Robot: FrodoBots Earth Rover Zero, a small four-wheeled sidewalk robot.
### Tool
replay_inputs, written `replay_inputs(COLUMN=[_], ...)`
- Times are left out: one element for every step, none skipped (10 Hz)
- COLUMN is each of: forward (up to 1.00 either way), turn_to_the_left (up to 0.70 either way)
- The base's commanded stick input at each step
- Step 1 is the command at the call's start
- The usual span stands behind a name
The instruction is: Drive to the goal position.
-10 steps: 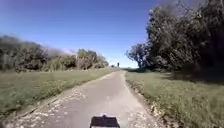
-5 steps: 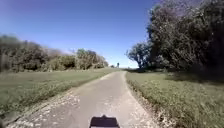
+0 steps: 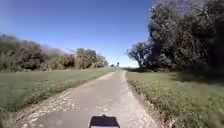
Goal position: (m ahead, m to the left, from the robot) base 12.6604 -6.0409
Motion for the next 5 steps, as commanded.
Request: replay_inputs(forward=[0.5, 0.5, 0.5, 0.5, 0.5], turn_to_the_left=[0.0, 0.0, 0.0, 0.0, 0.0])
